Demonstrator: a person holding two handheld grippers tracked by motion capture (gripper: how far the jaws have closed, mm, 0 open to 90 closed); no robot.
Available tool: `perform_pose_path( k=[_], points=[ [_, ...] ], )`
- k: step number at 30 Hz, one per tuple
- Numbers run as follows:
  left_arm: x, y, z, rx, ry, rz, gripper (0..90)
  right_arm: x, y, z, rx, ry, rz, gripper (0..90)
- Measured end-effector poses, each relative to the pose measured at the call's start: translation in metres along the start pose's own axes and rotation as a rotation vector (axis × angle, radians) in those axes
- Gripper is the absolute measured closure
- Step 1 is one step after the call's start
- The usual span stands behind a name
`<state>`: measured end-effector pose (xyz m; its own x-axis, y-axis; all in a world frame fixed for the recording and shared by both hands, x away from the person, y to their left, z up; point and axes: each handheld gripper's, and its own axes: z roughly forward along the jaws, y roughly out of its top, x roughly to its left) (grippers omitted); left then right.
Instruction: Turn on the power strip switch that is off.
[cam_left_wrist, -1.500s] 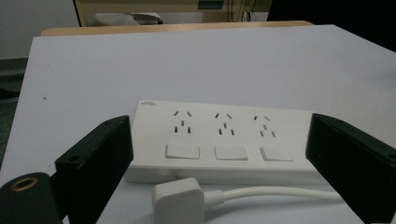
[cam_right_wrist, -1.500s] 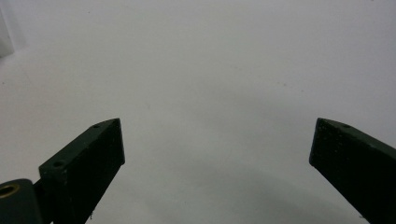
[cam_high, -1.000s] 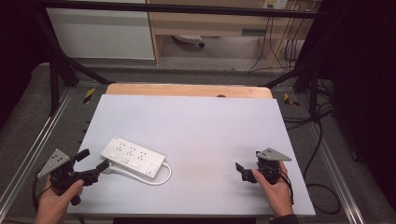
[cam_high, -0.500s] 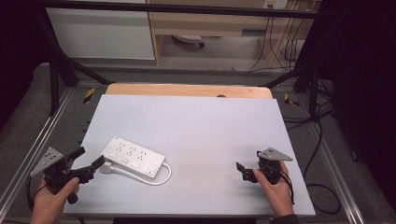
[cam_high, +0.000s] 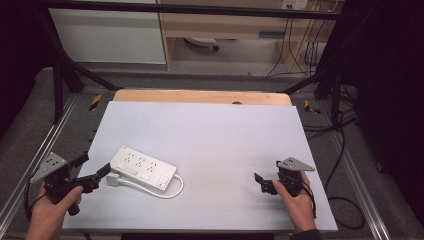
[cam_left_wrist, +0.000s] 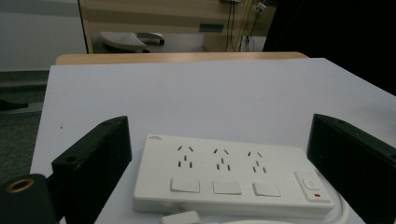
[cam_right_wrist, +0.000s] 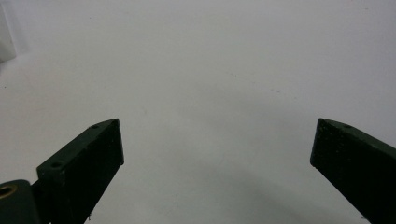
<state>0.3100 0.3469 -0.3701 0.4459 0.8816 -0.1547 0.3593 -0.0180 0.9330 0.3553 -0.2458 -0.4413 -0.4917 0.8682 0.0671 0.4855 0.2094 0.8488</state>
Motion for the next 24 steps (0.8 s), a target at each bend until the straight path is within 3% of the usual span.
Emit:
perform_pose_path(
  k=[7,24],
  points=[
    [-0.006,0.007,0.005,-0.002,-0.008,0.032,6.3,0.0,0.0,0.0,0.008,-0.001,-0.002,3.1],
    [-0.015,0.018,0.021,-0.001,-0.036,0.054,6.3,0.0,-0.001,0.0,0.011,0.0,-0.002,3.1]
  ],
)
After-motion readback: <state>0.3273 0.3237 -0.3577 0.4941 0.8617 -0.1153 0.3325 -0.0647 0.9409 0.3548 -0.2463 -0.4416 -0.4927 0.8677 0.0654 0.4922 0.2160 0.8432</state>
